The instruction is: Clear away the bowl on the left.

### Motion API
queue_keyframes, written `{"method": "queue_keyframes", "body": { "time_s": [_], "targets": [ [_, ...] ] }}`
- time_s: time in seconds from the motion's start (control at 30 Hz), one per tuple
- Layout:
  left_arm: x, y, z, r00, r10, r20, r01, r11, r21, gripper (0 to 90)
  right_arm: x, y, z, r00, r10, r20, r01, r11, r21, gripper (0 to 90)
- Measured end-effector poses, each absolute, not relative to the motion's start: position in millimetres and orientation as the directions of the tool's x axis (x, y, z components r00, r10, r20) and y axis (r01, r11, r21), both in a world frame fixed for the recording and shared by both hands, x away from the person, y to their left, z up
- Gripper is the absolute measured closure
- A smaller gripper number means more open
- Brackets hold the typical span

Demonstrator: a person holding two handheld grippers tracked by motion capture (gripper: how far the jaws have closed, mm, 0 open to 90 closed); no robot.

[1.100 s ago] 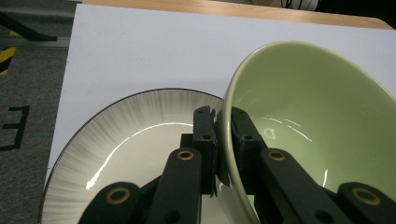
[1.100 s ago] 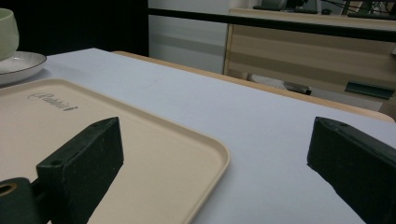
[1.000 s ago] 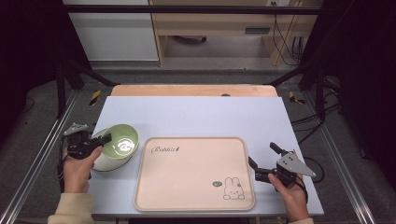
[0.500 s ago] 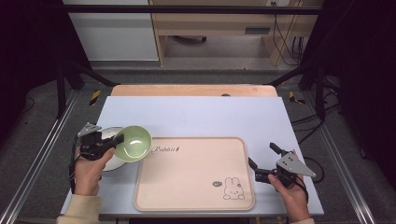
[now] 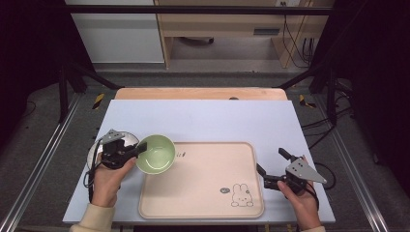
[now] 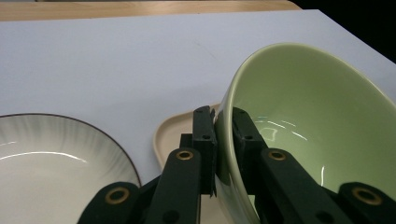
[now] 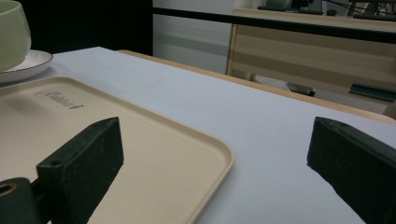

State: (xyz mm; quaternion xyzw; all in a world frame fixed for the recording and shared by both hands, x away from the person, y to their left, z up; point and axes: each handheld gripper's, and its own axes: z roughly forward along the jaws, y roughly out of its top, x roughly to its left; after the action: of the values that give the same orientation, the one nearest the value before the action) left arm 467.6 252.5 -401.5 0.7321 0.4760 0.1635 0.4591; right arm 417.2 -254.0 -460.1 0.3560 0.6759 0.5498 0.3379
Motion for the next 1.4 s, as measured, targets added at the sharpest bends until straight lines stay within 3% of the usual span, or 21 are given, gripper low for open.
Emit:
{"method": "queue_keyframes", "body": {
  "time_s": [1.4],
  "targets": [
    [461,180,-427,0.611,0.76,-0.222,0.562,-0.22,0.797,82.4,417,-259,-459,-0.511,0.857,-0.061,0.104,0.132,0.986,3.8]
  ]
}}
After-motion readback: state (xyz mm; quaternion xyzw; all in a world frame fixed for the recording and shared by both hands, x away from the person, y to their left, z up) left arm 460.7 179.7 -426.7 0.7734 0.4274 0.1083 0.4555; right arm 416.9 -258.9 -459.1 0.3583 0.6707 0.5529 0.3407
